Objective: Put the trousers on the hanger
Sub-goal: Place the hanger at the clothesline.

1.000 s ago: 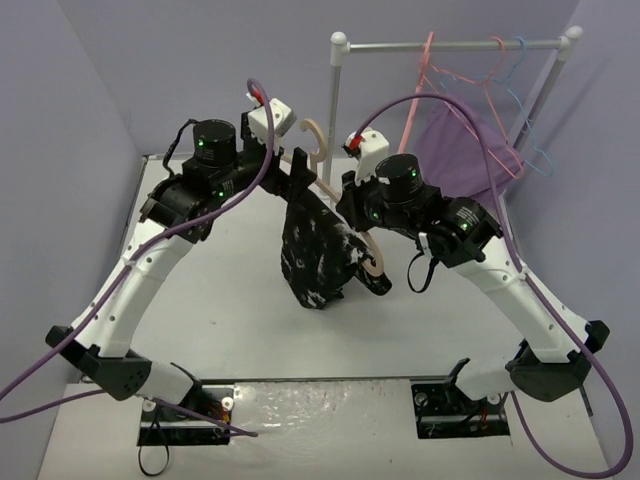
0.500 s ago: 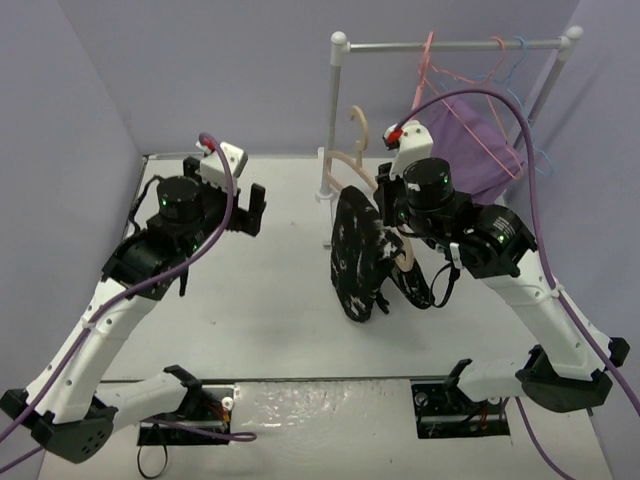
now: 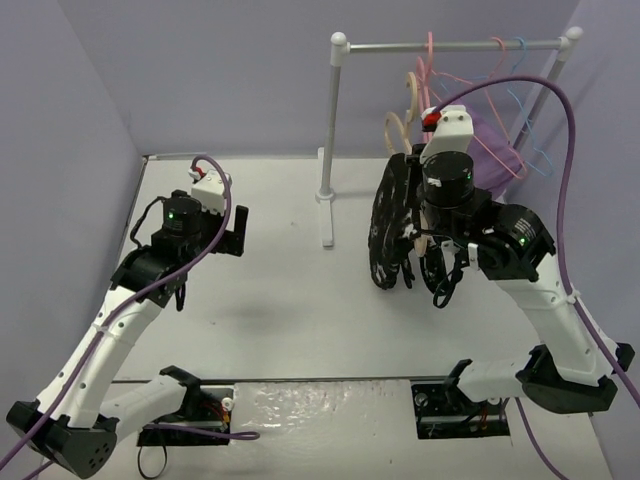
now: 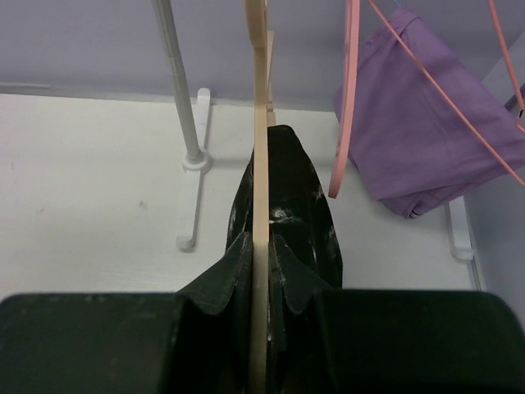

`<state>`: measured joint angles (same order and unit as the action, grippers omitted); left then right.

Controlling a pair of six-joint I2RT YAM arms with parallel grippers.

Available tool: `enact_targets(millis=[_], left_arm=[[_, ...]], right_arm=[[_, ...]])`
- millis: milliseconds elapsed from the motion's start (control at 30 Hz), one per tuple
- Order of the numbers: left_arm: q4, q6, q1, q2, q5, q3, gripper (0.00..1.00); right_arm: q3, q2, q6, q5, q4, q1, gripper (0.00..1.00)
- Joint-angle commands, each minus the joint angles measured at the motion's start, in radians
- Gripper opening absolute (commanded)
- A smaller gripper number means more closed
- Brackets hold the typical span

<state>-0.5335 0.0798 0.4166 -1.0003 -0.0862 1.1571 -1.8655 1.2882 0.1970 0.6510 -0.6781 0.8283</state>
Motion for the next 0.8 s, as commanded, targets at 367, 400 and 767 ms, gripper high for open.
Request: enact_targets(millis=[367,400,767], left_arm=[[0.053,0.017,-0.084,0.06,0.054,-0.052,0.93],[0.056,0.017,-0.086,0.062,0.054,-0.062,0.93],[0.07,0.021,-0.111,0.159,-0.012,-0.196,0.96]], right_arm=[[-0.074,0.103,-0.021,-0.183,0.41,-0.138,0.0],[-0.073,0.114,-0.028,-0.197,0.432,-0.156,0.0],[-0.247,0.271,-0.188,-0.301,0.537,-0.254,0.0]])
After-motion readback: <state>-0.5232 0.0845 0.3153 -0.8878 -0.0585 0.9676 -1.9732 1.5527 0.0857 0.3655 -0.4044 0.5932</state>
